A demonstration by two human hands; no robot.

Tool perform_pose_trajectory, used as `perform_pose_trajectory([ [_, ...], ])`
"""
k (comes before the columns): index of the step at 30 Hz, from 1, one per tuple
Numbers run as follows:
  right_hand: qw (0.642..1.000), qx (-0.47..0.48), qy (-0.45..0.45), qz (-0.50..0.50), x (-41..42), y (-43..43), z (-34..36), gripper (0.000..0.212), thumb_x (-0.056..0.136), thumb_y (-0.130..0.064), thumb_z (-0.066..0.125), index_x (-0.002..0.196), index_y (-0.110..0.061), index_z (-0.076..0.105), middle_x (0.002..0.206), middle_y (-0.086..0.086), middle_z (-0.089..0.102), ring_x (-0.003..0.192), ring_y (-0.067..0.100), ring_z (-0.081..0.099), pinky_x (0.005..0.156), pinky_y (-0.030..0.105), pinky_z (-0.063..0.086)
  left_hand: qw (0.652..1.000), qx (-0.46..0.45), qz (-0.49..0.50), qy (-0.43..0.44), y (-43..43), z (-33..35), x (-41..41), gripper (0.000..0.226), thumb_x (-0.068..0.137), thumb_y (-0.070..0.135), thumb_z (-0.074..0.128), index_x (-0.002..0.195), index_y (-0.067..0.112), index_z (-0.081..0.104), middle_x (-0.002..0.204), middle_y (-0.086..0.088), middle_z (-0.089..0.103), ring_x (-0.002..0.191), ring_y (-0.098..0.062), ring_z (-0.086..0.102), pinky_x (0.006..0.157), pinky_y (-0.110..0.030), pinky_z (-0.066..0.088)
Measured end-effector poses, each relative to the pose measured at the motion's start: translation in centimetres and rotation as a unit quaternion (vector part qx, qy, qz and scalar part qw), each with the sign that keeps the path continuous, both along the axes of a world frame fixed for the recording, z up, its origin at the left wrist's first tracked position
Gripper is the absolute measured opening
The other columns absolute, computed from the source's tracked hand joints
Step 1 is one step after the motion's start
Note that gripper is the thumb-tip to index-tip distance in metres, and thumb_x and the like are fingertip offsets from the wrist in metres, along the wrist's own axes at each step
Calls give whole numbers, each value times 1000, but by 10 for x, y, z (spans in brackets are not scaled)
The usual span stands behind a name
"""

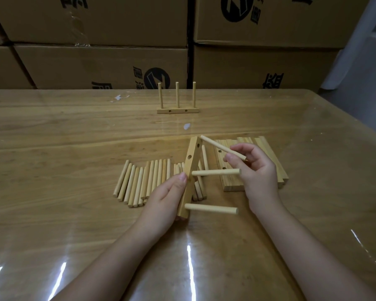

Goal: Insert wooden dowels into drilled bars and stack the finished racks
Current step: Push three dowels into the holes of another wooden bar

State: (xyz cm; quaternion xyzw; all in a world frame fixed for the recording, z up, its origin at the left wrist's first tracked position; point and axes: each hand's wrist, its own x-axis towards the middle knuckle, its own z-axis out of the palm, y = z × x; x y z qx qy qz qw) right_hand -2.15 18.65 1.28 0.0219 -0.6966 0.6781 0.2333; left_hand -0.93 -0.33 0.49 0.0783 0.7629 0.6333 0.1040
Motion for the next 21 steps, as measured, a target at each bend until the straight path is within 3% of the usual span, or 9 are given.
perform_pose_trajectory([
  [2,1000,-15,2,0,0,-1,1,14,79,-24,70,88,-34,69,88,0,72,83,10,67,65,14,49,1000,0,1,-4,0,0,0,73,81,58,37,128,6,56,129,-28,49,124,-46,41,104,-54,35],
  [8,1000,-3,22,-1,0,-2,1,12,83,-24,67,92,-32,70,83,-3,73,81,9,64,68,10,47,1000,18,6,-11,1,0,0,69,83,56,37,127,6,56,129,-33,47,124,-50,40,103,-57,34],
  [9,1000,9,19,6,0,-2,0,13,84,-23,66,92,-32,70,82,-4,73,82,11,65,69,12,48,1000,16,8,-11,1,0,0,68,83,56,37,127,8,57,128,-33,48,122,-50,42,98,-53,41],
  [11,999,31,12,9,-1,-2,-1,15,85,-21,66,92,-33,70,82,-4,73,83,15,66,70,19,52,1000,7,7,-9,2,0,-1,67,81,59,36,126,15,59,127,-30,51,117,-45,49,71,-29,54],
  [12,999,36,9,7,-1,-2,-2,15,86,-21,65,92,-34,70,82,-4,72,83,18,66,72,23,52,1000,5,6,-6,1,-1,-1,65,80,59,36,125,17,60,126,-29,53,110,-40,56,59,-18,49],
  [14,999,43,8,2,-1,-1,-2,16,86,-20,65,92,-34,69,83,-4,72,83,22,65,72,25,52,1000,12,6,1,0,-1,-1,64,79,59,37,122,19,62,121,-26,57,85,-18,63,51,-12,43],
  [16,997,70,13,-4,0,1,-3,19,87,-18,63,92,-35,69,85,-7,69,83,16,63,70,19,50,1000,22,7,2,0,-1,-2,63,78,61,37,119,21,63,115,-23,61,77,-10,60,55,-17,48],
  [19,992,124,3,-40,1,2,-5,19,87,-24,60,93,-41,66,94,-5,64,87,8,58,71,15,44,1000,9,26,11,0,-5,-3,63,78,63,34,116,24,65,86,3,68,90,-17,61,85,-36,48],
  [21,987,148,4,-63,1,3,-5,20,87,-27,59,92,-45,64,96,-3,61,88,4,56,72,12,42,999,8,25,17,0,-6,-3,59,78,62,35,110,25,66,71,13,62,80,-10,59,73,-26,49],
])
